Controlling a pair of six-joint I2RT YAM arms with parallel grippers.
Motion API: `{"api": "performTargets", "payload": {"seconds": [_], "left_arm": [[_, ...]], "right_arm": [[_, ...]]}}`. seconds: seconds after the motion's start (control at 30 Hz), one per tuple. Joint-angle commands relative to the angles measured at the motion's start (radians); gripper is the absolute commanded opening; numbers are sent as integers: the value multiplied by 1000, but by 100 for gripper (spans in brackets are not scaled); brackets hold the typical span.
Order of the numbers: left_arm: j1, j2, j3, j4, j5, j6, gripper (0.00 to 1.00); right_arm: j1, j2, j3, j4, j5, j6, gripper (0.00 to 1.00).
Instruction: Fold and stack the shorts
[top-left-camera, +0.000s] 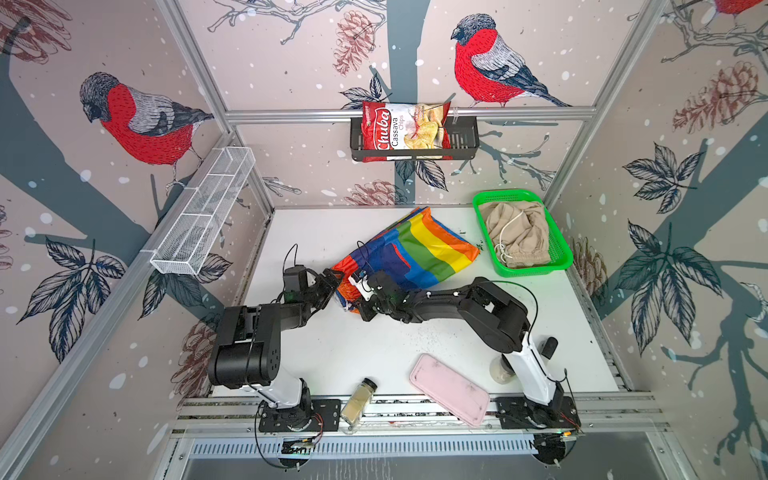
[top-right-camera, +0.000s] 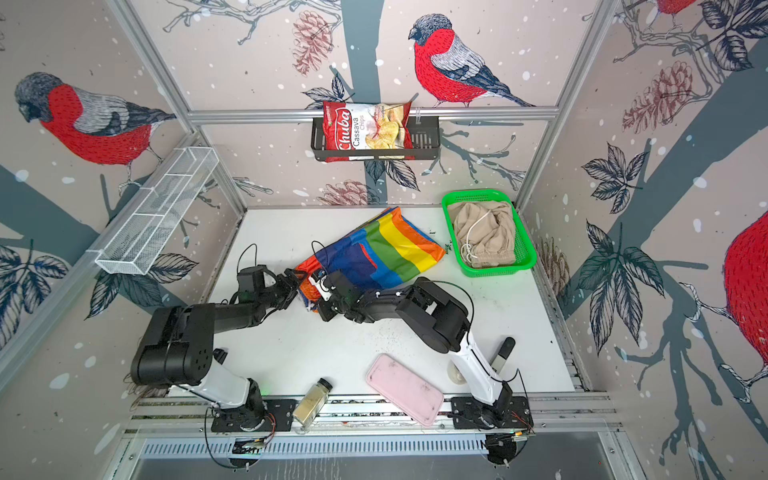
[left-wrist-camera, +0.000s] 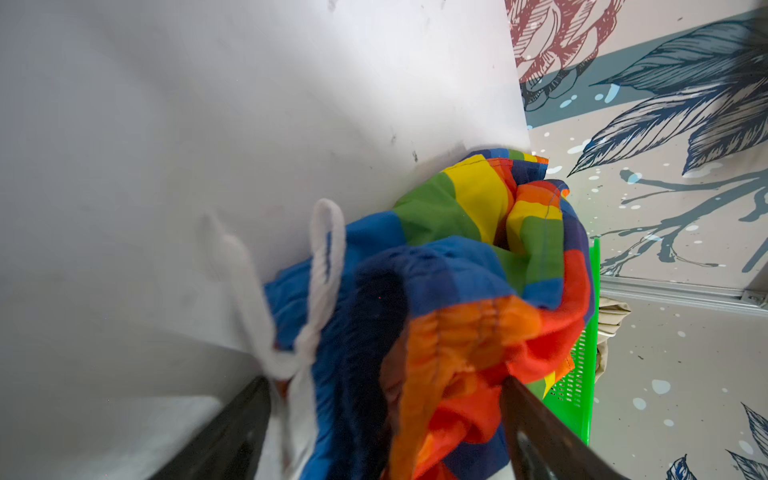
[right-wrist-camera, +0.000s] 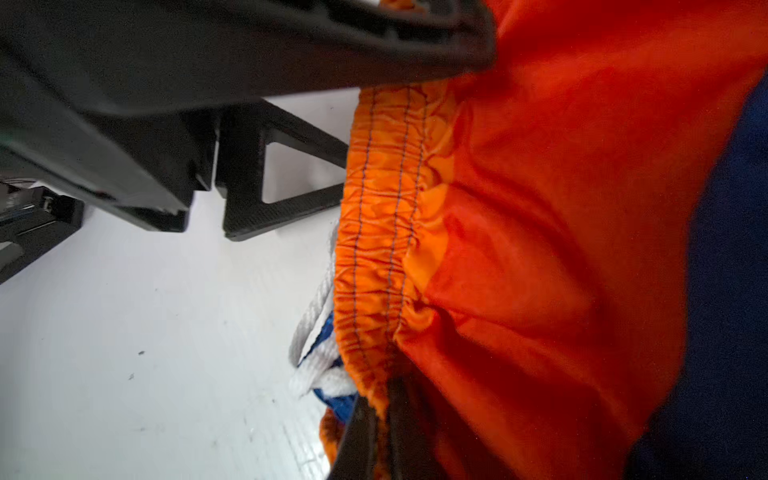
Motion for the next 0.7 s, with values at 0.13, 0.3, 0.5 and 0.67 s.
{"api": "performTargets", "payload": {"seconds": [0.13, 0.3, 0.5, 0.67], "left_arm": [[-46, 78, -5, -39, -20, -48, 55], [-47, 92, 21, -37, -12, -55, 0], [-46, 50, 99, -168, -32, -8, 0], [-47, 26, 228, -419, -56, 117, 0]], "right_arm": [[-15, -10, -1, 37, -83, 64, 1], [-15, -16, 5, 41, -113, 82, 1], [-9, -36, 23, -3, -63, 65, 21], [18, -159, -15, -76, 171, -44, 64]]}}
